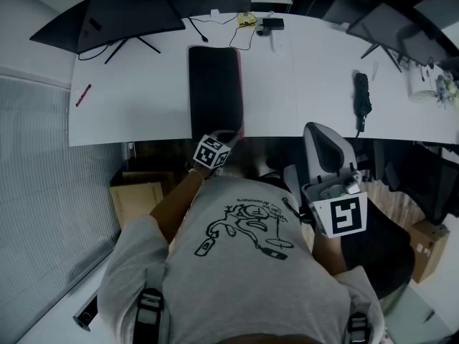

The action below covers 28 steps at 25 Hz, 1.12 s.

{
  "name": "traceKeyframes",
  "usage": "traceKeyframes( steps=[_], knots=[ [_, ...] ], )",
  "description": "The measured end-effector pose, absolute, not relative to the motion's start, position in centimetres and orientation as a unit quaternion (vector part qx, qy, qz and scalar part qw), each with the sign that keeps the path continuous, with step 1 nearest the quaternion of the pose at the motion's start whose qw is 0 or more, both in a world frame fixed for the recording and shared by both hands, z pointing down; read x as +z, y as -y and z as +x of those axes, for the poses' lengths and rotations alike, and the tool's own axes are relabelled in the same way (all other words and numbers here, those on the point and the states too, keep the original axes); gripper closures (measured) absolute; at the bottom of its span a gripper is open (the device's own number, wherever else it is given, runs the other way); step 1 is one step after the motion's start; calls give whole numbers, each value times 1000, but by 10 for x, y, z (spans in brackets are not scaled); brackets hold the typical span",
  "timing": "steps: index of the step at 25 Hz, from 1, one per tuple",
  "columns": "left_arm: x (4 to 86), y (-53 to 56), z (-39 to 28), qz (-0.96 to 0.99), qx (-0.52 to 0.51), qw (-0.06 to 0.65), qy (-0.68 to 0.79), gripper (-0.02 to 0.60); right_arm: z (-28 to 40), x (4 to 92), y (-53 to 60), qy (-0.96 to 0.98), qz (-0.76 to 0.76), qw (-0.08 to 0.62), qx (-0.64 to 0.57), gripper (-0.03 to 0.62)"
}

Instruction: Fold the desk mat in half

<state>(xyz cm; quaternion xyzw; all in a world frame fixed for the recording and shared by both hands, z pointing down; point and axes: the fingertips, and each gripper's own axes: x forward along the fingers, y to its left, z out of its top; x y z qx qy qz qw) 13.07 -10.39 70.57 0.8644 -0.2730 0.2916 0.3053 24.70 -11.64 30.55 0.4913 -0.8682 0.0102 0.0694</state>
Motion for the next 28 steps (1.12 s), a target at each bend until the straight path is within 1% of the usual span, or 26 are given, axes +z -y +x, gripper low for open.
traceKeyframes(
  steps=[10, 18, 28],
  knots=[
    [721, 99, 137, 861, 325, 295, 257, 551, 252, 307, 118, 864, 498, 71, 12, 588],
    [755, 96, 131, 845, 391, 263, 253, 549, 254, 307, 117, 861, 503, 76, 13, 587],
    [749, 93, 130, 849, 379, 263, 259, 535, 241, 308, 117, 862, 501, 81, 11, 588]
  ],
)
